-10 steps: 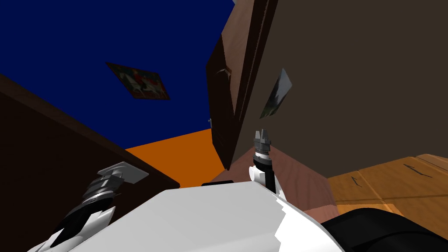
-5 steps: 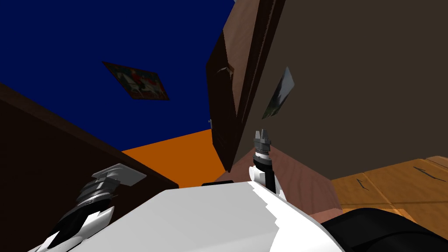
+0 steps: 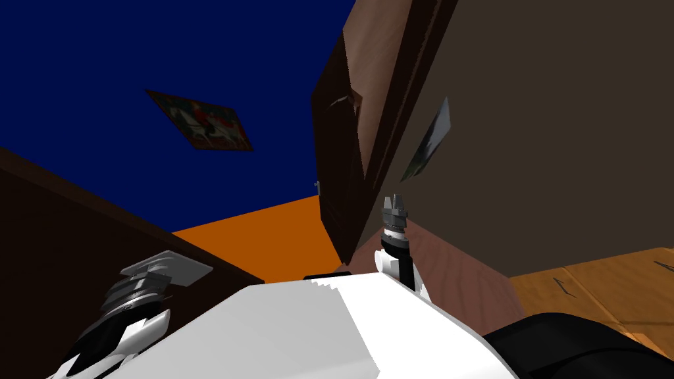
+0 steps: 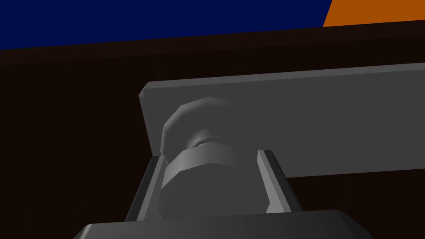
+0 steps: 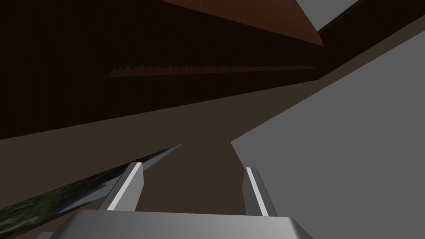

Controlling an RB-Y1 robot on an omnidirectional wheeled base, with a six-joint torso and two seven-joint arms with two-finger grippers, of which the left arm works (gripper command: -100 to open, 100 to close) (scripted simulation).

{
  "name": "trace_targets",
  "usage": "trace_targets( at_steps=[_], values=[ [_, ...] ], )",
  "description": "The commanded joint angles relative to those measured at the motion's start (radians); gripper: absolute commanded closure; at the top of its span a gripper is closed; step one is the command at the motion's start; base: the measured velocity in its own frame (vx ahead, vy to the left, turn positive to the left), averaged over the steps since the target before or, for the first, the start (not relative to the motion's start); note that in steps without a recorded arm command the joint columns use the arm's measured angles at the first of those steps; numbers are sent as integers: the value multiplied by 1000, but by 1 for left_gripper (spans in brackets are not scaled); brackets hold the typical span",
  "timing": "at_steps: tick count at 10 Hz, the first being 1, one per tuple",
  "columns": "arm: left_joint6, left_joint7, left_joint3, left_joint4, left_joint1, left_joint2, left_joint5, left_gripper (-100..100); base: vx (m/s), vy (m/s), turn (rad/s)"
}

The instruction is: Push the door open

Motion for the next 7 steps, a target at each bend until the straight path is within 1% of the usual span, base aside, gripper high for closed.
trace_targets(
  at_steps=[1, 2, 3, 4, 5, 6, 7],
  values=[
    [18, -25, 32, 9, -5, 12, 16, 100, 166, 72, -5],
    [25, -39, 46, 15, -10, 11, 23, 100, 178, 77, -12],
    [25, -39, 46, 15, -10, 11, 23, 100, 126, 50, 0],
    [34, -55, 63, 23, -16, 10, 31, 100, 118, 55, -32],
    [34, -55, 63, 23, -16, 10, 31, 100, 99, 42, -4],
    [41, -69, 76, 29, -21, 9, 38, 100, 120, 33, -5],
    [41, -69, 76, 29, -21, 9, 38, 100, 88, 22, -2]
  ],
)
